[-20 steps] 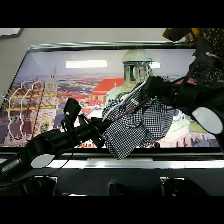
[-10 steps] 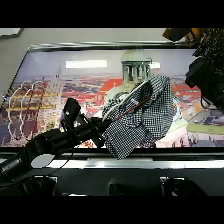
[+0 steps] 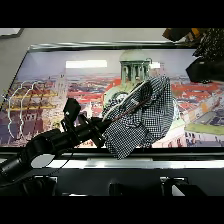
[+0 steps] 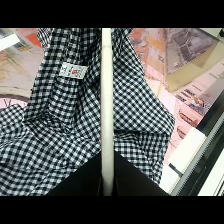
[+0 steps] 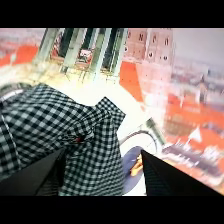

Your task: Fold the clothes and pants, and hang the long-sleeved shirts on hangers.

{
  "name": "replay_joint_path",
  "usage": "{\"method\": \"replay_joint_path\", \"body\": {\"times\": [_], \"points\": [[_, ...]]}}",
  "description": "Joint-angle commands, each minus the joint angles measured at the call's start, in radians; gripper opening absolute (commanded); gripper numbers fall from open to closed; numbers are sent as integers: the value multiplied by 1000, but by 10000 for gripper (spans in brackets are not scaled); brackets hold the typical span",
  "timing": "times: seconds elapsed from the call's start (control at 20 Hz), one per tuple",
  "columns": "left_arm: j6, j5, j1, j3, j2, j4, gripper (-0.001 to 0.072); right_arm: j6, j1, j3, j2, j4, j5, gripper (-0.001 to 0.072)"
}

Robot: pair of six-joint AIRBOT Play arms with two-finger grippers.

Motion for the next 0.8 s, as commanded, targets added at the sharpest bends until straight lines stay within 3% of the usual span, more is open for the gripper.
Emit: {"method": "replay_joint_path", "body": {"times": [0.0, 0.2, 0.45, 0.75], "points": [[0, -2, 1, 0, 0, 0, 21, -751, 8, 11, -57, 91, -3, 549], [0, -2, 1, 0, 0, 0, 22, -758, 49, 11, -105, 131, -21, 546], [0, -2, 1, 0, 0, 0, 22, -816, 49, 11, -146, 343, -31, 546], [0, -2, 1, 0, 0, 0, 21, -830, 49, 11, -148, 338, 91, 583]]}}
